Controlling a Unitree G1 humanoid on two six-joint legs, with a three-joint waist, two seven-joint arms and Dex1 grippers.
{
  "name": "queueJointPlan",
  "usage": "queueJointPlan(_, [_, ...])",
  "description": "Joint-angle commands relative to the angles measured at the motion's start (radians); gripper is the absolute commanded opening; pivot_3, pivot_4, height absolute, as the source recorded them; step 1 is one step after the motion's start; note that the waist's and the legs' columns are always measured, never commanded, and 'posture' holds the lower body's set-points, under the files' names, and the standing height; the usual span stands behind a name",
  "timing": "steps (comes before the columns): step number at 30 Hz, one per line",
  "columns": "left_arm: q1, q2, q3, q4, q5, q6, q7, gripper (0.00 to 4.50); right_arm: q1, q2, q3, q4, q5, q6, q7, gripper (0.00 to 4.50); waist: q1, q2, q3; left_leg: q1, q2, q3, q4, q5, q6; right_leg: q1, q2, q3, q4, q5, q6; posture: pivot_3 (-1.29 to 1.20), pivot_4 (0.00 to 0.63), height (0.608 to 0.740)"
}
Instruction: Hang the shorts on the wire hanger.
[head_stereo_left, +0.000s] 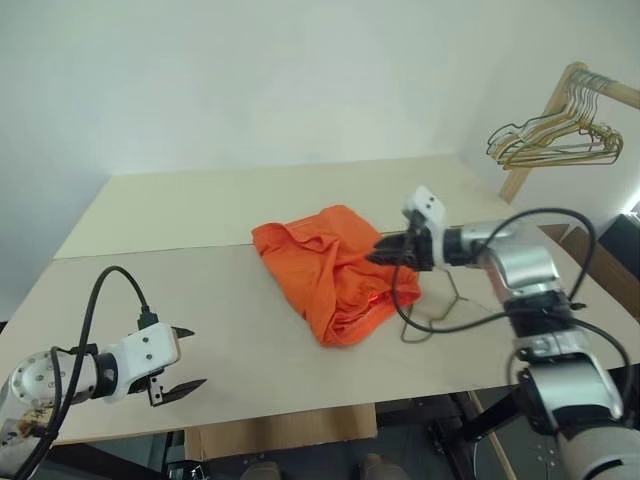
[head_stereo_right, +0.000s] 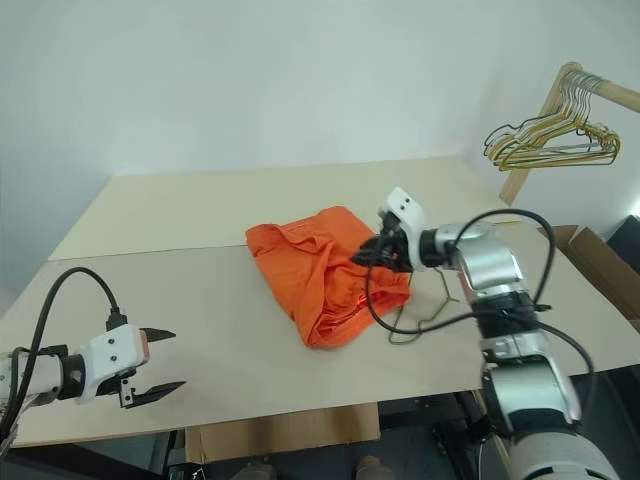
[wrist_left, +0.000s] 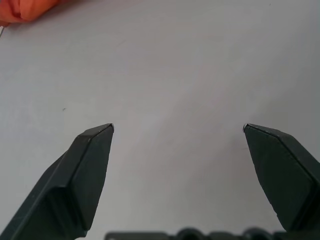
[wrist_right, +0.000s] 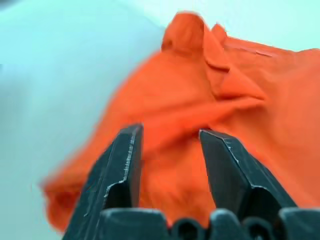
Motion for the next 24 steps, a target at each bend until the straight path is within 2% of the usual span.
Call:
queueJointPlan(1, [-0.016, 0.013, 0.003, 0.002, 0.008, -0.007, 0.007, 4.50, -0.054, 0.108, -0.144, 0.094, 0.069, 0.190, -0.198, 2.25, 0.007, 0.000, 0.000, 0.000, 0.000, 0.000, -0.001, 0.000, 0.000, 0.000, 0.000, 0.000, 0.000, 0.000, 0.000, 0.12, 0.000, 0.740])
queueJointPlan(8, [-0.024, 0.011, -0.001, 0.004, 0.015, -0.009, 0.007, 4.50, -0.060, 0.213, -0.157, 0.211, 0.061, 0.156, -0.339, 2.25, 0.014, 0.000, 0.000, -0.013, -0.002, 0.000, -0.002, 0.000, -0.002, -0.011, -0.002, -0.001, -0.001, 0.000, 0.001, 0.12, 0.000, 0.740])
queueJointPlan(15, [-0.032, -0.016, 0.012, -0.015, -0.002, -0.003, 0.033, 4.50, -0.066, 0.216, -0.099, 0.223, 0.047, 0.095, -0.329, 2.25, 0.010, 0.000, 0.000, -0.018, -0.003, -0.001, -0.002, 0.000, -0.003, -0.016, -0.002, -0.001, 0.000, 0.000, 0.001, 0.14, 0.000, 0.740])
queueJointPlan(19, [-0.068, -0.032, 0.021, -0.028, -0.049, 0.022, 0.029, 4.50, -0.065, 0.211, -0.126, 0.223, 0.082, 0.100, -0.317, 2.25, 0.007, 0.000, 0.000, -0.017, -0.003, -0.001, -0.002, 0.000, -0.003, -0.015, -0.002, -0.001, 0.001, 0.000, 0.001, 0.13, 0.000, 0.740])
queueJointPlan(24, [-0.083, -0.007, -0.036, 0.007, 0.005, -0.003, 0.021, 4.50, -0.106, 0.249, -0.098, 0.324, 0.045, 0.021, -0.328, 2.25, -0.007, 0.000, 0.000, -0.016, -0.003, -0.001, -0.002, 0.001, -0.003, -0.015, -0.002, -0.001, 0.001, 0.000, 0.001, 0.10, 0.000, 0.740])
